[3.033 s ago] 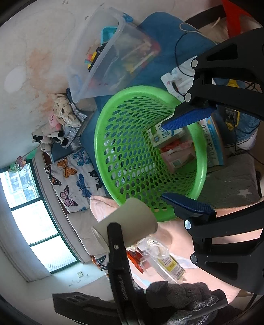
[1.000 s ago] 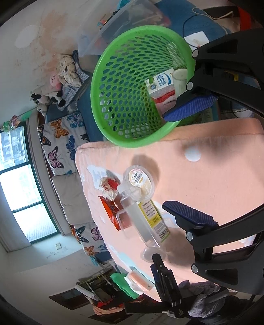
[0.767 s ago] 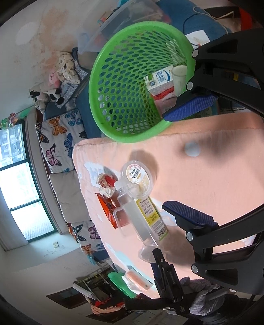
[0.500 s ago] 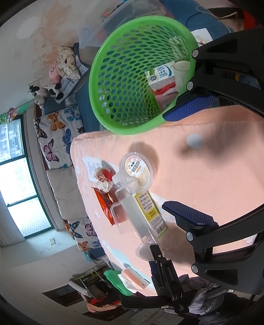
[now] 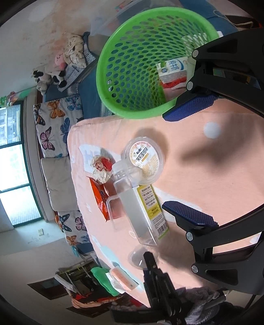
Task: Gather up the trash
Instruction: 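Move the left tool to the clear plastic cup and grasp it, then grasp the pudding cup with the right tool while the left tool holds the clear cup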
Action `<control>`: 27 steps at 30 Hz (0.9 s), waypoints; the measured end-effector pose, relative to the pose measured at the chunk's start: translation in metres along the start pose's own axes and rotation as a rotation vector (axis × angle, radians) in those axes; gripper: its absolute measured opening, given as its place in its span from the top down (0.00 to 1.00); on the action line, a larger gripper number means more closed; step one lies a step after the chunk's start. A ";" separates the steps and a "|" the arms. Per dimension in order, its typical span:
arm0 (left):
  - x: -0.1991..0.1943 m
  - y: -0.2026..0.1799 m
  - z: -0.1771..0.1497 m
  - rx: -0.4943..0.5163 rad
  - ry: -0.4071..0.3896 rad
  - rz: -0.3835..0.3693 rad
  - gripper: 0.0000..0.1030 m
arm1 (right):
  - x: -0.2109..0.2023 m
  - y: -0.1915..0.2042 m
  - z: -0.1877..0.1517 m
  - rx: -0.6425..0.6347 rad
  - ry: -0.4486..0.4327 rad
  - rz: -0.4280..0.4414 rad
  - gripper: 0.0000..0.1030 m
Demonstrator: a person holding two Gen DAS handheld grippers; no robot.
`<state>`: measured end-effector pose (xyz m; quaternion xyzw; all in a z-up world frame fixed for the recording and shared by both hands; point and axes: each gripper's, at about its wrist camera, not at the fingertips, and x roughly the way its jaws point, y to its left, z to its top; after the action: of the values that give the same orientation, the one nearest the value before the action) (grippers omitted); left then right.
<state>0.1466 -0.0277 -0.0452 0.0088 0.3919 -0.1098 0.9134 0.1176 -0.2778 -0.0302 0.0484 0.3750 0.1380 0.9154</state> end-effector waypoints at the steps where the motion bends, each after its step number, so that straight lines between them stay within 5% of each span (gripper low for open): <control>1: -0.003 0.001 0.001 -0.002 -0.005 0.000 0.70 | 0.003 0.001 0.002 -0.006 0.002 0.002 0.22; 27: -0.036 0.008 0.012 -0.025 -0.058 -0.032 0.70 | 0.058 -0.003 0.021 -0.065 0.074 -0.002 0.33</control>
<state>0.1329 -0.0146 -0.0113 -0.0121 0.3667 -0.1198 0.9225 0.1723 -0.2637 -0.0544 0.0133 0.4041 0.1511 0.9021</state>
